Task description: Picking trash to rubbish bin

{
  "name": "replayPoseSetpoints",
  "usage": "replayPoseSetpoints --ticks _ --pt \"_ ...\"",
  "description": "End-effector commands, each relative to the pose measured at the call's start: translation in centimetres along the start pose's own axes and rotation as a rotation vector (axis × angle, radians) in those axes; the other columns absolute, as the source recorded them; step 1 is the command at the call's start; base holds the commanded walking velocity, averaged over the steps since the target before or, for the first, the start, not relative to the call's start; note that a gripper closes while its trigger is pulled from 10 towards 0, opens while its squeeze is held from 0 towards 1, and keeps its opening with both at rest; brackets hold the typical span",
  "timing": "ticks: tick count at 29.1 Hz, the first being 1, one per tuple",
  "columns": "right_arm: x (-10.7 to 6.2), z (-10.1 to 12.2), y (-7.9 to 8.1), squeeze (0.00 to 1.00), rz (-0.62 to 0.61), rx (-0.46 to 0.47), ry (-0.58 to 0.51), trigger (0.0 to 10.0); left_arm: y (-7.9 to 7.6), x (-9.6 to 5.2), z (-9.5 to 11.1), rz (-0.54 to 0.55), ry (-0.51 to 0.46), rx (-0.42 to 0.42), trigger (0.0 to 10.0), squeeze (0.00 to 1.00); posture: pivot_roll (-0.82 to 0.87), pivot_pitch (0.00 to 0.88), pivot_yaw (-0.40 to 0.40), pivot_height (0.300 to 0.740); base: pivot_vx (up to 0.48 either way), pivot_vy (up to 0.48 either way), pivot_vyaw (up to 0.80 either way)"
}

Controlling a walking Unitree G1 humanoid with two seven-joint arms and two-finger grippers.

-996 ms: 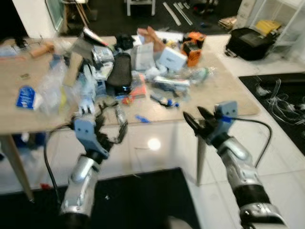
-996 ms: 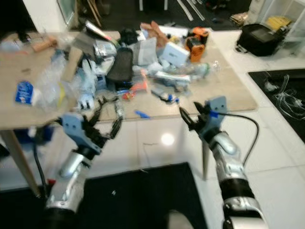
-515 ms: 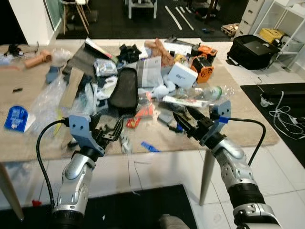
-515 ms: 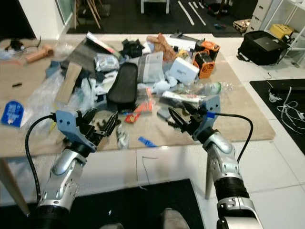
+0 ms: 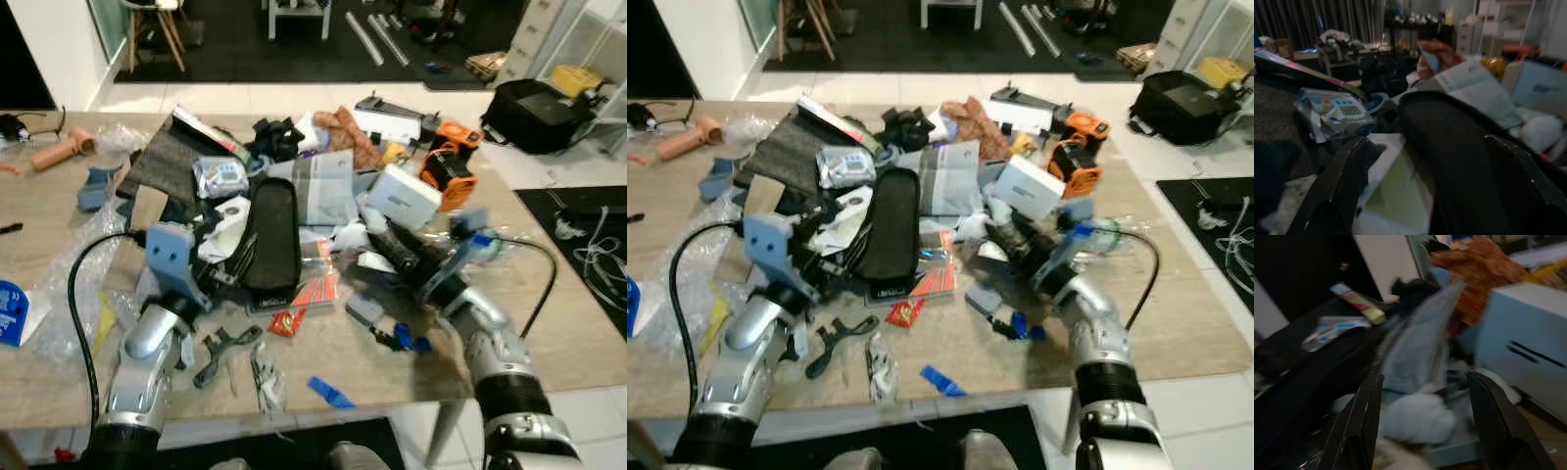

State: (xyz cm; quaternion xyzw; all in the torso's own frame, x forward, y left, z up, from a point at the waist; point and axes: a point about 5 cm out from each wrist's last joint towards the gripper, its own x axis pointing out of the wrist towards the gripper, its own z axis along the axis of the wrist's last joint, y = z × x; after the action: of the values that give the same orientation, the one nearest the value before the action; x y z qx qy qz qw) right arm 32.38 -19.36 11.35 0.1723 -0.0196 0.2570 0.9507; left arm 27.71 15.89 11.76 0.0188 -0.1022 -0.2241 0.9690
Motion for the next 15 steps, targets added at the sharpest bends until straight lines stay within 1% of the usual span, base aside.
replayPoseSetpoints --ticks 1,2,3,4,5,6,8,11,12,14,15 --pt "-0.3 -0.2 -0.4 0.0 -0.03 0.028 0.003 10.0 0.2 -0.1 0.4 -0.022 0.0 0.054 10.0 0.0 -0.07 0.0 -0.025 0.74 0.0 0.0 0.0" --pt "-0.2 0.1 -0.4 0.0 -0.04 0.04 -0.005 10.0 0.5 -0.3 0.6 -0.033 0.007 0.086 10.0 0.0 -0.07 0.0 -0.025 0.74 0.0 0.0 0.0" --pt "-0.2 0.1 -0.4 0.0 -0.04 0.04 -0.005 10.0 0.5 -0.3 0.6 -0.033 0.007 0.086 10.0 0.0 -0.07 0.0 -0.025 0.74 0.0 0.0 0.0" --pt "-0.1 0.8 -0.6 0.0 -0.058 0.061 -0.03 10.0 1.3 -0.7 1.6 -0.068 0.007 0.177 10.0 0.0 -0.06 0.0 -0.029 0.74 0.0 0.0 0.0" --pt "-0.1 1.1 -0.6 0.0 -0.063 0.064 -0.036 10.0 1.5 -0.9 2.0 -0.089 0.007 0.212 10.0 0.0 -0.06 0.0 -0.029 0.74 0.0 0.0 0.0" --pt "-0.1 1.1 -0.6 0.0 -0.063 0.064 -0.036 10.0 1.5 -0.9 2.0 -0.089 0.007 0.212 10.0 0.0 -0.06 0.0 -0.029 0.74 0.0 0.0 0.0" --pt "0.0 1.4 -0.6 0.0 -0.067 0.062 -0.041 10.0 1.5 -1.2 2.8 -0.146 -0.009 0.262 10.0 0.0 -0.06 0.0 -0.03 0.74 0.0 0.0 0.0" --pt "0.0 1.4 -0.5 0.0 -0.067 0.06 -0.04 10.0 1.3 -1.3 3.1 -0.178 -0.016 0.267 10.0 0.0 -0.07 0.0 -0.03 0.74 0.0 0.0 0.0" --pt "0.0 1.4 -0.4 0.0 -0.068 0.058 -0.04 10.0 1.1 -1.5 3.5 -0.221 -0.022 0.258 10.0 0.0 -0.07 0.0 -0.03 0.74 0.0 0.0 0.0" --pt "0.0 1.4 -0.3 0.0 -0.071 0.051 -0.033 10.0 0.4 -1.8 4.3 -0.303 -0.027 0.197 10.0 0.0 -0.06 0.0 -0.032 0.74 0.0 0.0 0.0" --pt "0.0 1.4 -0.2 0.0 -0.071 0.049 -0.031 10.0 0.2 -1.9 4.4 -0.323 -0.028 0.177 10.0 0.0 -0.06 0.0 -0.032 0.74 0.0 0.0 0.0"
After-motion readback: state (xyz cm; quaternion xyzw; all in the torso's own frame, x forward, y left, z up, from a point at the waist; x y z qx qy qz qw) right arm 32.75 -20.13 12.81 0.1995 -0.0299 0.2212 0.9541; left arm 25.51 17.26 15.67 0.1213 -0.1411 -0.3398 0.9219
